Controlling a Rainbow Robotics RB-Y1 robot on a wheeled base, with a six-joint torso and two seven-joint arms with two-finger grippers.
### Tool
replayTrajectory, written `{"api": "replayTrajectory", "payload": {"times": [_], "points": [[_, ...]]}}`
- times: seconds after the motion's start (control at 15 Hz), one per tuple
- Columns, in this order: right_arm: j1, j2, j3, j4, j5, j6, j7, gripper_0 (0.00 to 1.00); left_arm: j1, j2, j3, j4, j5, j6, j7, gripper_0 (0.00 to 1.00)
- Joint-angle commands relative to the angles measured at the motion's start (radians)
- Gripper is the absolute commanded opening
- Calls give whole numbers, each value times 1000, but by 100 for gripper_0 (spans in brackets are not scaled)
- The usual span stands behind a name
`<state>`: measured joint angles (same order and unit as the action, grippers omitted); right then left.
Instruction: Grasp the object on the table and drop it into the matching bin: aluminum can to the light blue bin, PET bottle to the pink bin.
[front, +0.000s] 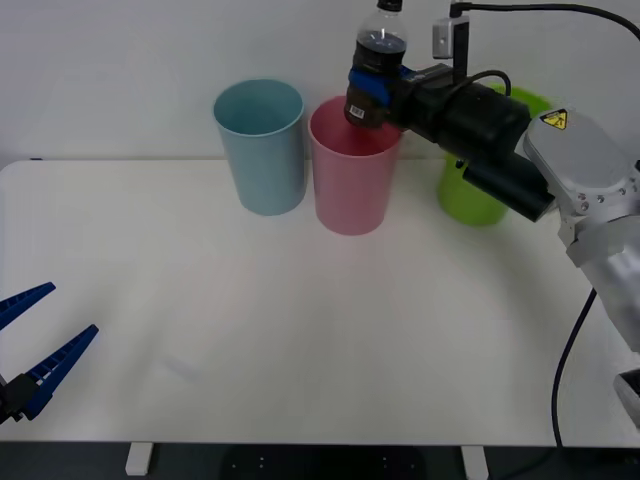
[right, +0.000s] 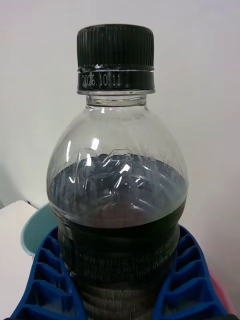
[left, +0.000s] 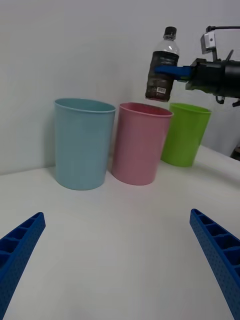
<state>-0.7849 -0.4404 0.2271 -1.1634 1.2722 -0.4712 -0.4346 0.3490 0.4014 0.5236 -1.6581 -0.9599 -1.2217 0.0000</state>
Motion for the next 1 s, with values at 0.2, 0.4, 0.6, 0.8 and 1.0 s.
{"api": "replayTrajectory", "payload": {"times": [0.2,0.4,0.6,0.8,1.0], "points": [[-51,42,0,90,10,20,13,7,0,0,0,0,0,0,0,100],[-51,42,0,90,12,20,20,15,0,0,0,0,0,0,0,100],[-51,42,0,90,12,20,25,100,0,0,0,0,0,0,0,100],[-50,42,0,88,7,19,33,100,0,0,0,0,0,0,0,100],[-17,31,-5,44,-19,14,43,100,0,0,0,0,0,0,0,100]]}}
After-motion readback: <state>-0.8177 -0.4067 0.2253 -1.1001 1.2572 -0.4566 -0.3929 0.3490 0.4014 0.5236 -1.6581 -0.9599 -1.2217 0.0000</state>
